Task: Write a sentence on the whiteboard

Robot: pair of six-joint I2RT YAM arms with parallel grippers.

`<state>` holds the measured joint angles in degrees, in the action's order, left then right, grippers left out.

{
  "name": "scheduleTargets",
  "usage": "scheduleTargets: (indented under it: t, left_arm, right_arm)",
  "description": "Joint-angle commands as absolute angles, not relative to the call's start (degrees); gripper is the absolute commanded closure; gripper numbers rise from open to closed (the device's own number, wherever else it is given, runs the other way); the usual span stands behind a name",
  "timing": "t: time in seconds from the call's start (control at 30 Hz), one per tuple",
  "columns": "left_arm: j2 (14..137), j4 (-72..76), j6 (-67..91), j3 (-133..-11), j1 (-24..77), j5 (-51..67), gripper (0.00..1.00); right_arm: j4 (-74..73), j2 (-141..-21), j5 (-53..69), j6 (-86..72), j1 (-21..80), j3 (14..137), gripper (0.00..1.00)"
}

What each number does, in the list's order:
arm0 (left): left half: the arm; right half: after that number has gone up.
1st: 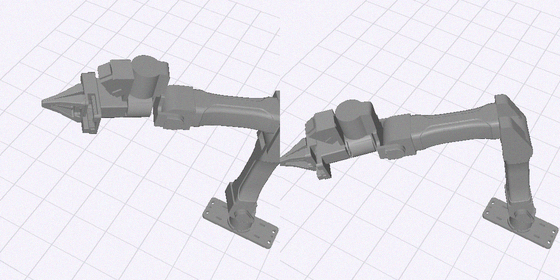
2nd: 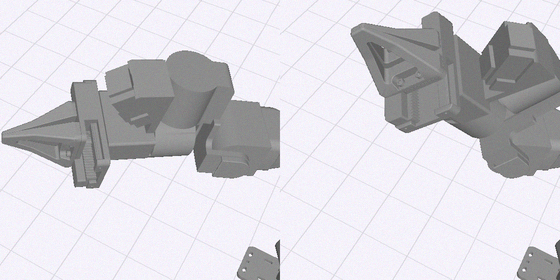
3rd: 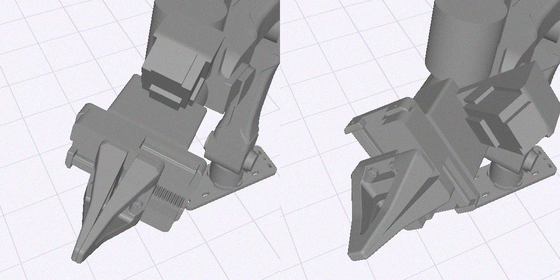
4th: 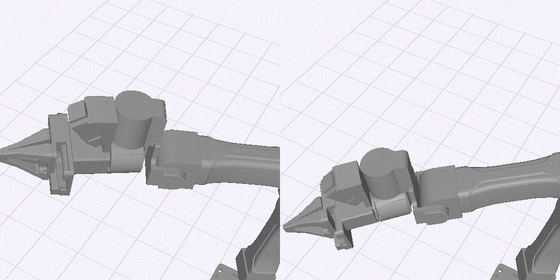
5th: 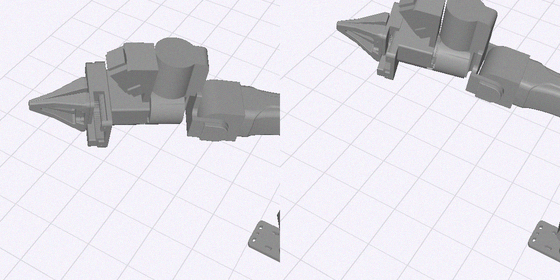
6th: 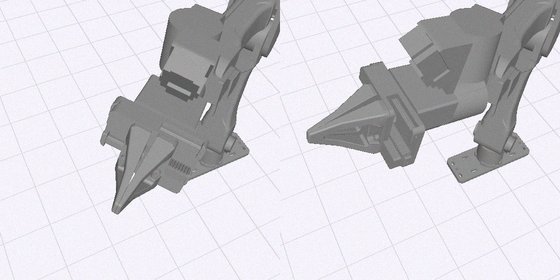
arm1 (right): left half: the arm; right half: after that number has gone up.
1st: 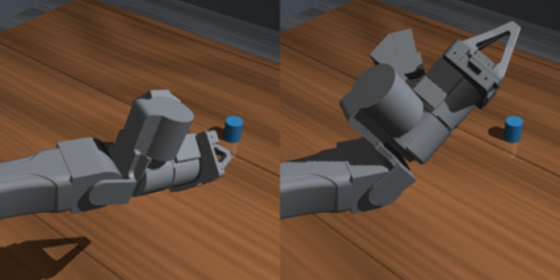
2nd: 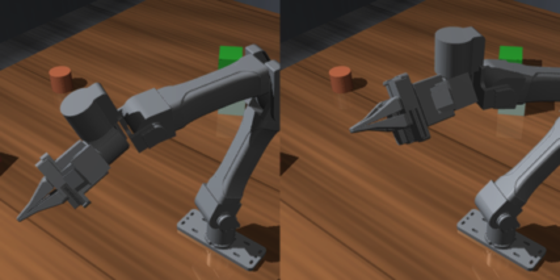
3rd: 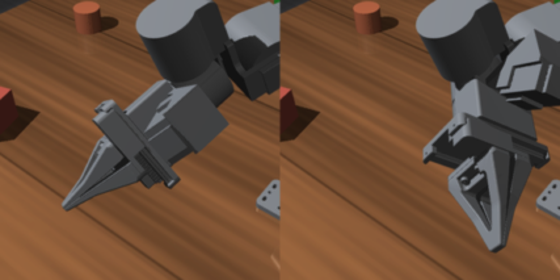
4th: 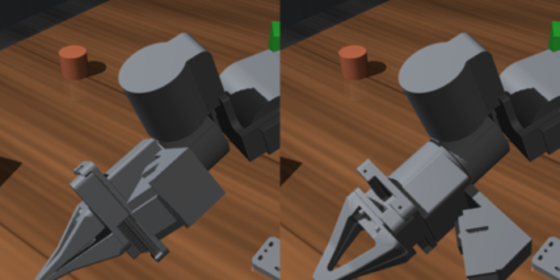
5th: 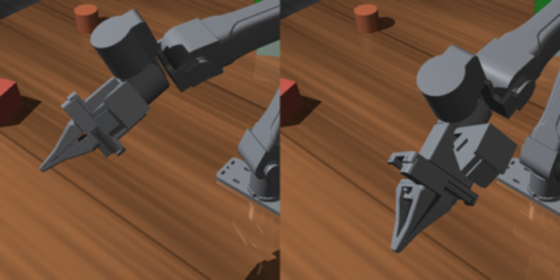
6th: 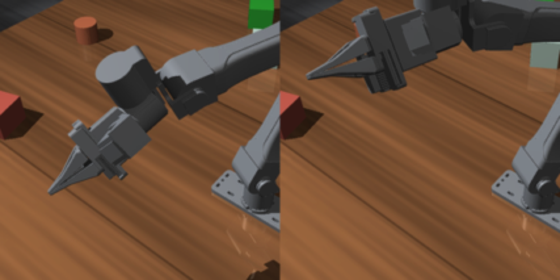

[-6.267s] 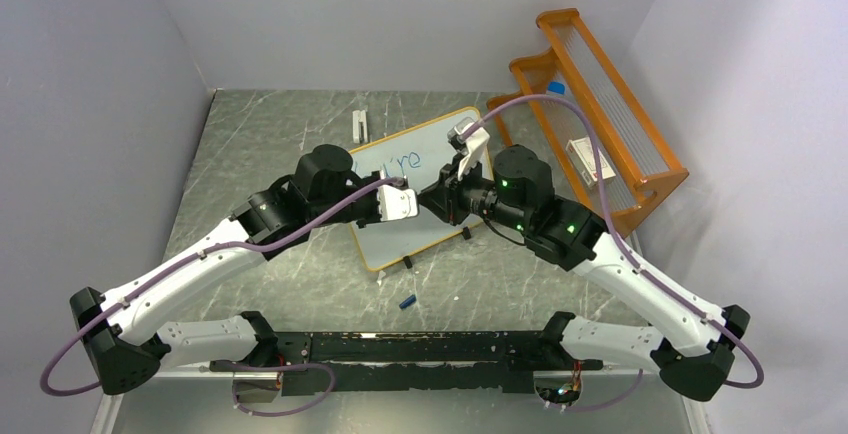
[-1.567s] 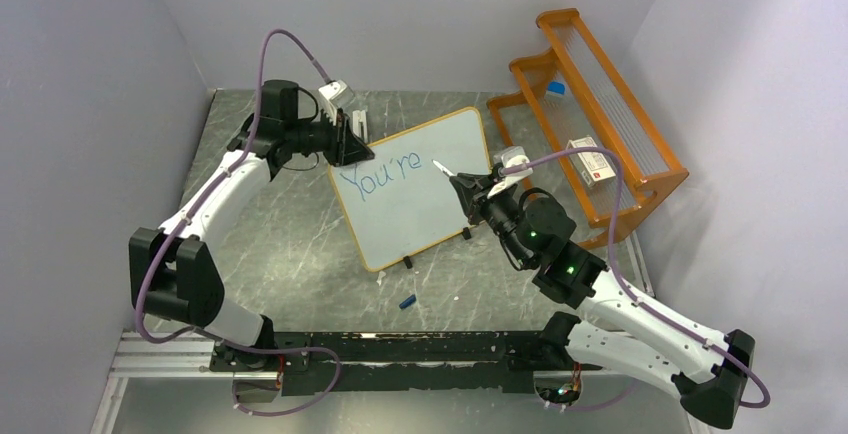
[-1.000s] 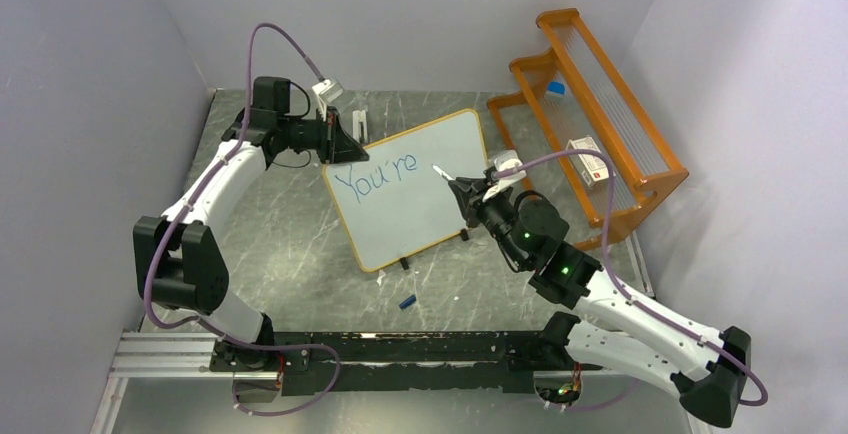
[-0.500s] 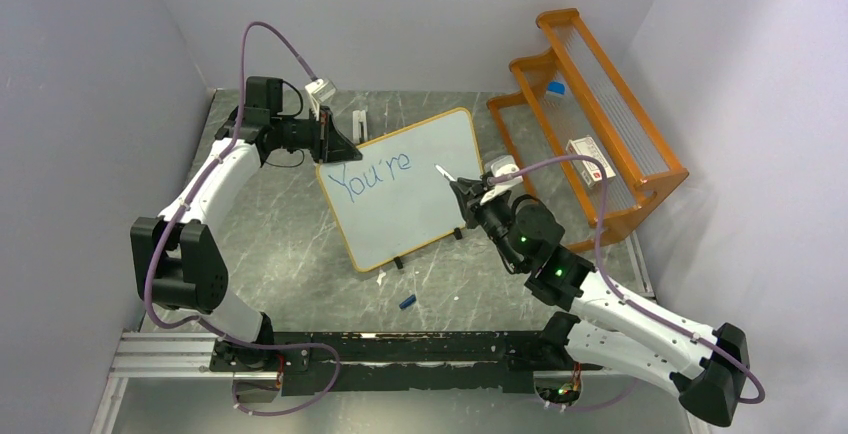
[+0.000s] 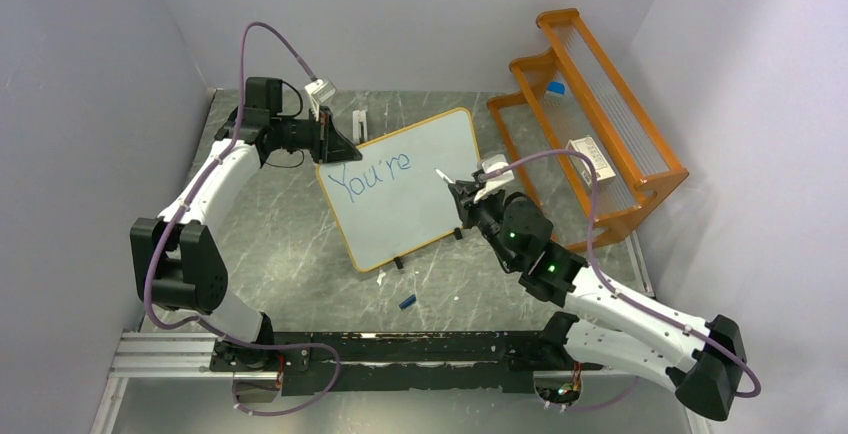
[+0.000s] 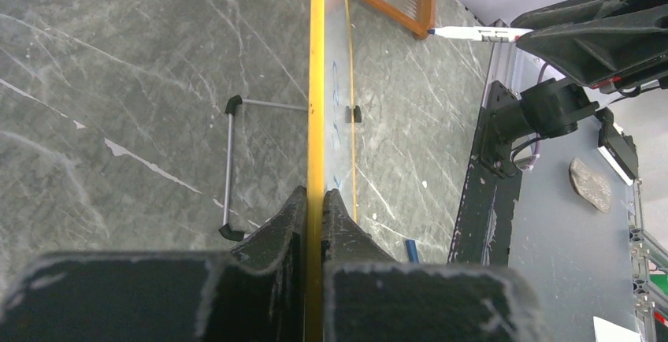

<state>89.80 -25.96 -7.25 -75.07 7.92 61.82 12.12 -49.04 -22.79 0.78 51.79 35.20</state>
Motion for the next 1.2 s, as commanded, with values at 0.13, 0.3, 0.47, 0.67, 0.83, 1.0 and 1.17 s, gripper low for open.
scheduleTargets:
  t: [0.13, 0.3, 0.47, 0.67, 0.83, 1.0, 1.17]
  left_arm:
    - [88.1, -25.1, -10.7, -73.3, 7.0, 60.2, 0.95]
    - [88.2, -25.0, -10.6, -73.2, 7.0, 60.2, 0.95]
    - [88.4, -24.7, -10.2, -73.3, 7.0, 60.2, 0.95]
    - [88.3, -24.2, -9.9, -73.0, 6.9, 60.3, 0.95]
    - [88.3, -24.0, -9.8, -72.9, 6.9, 60.3, 0.95]
    - [88.2, -24.0, -9.7, -72.8, 6.9, 60.3, 0.95]
    - [88.1, -24.0, -9.7, -72.7, 6.9, 60.2, 0.95]
  right_arm:
    - [13.7, -52.2, -24.4, -1.1, 51.6, 38.1, 1.0]
    - [12.7, -54.7, -23.0, -1.8, 51.6, 39.4, 1.0]
    - [15.1, -55.3, -24.3, -0.6, 55.1, 37.4, 1.0]
    - [24.1, -58.0, -32.6, 3.1, 66.2, 33.5, 1.0]
    - [31.3, -62.8, -36.0, 5.7, 72.3, 32.4, 1.0]
    - [36.9, -68.4, -37.3, 7.3, 76.5, 33.7, 1.0]
    - [38.3, -73.8, -37.7, 7.3, 77.8, 36.3, 1.0]
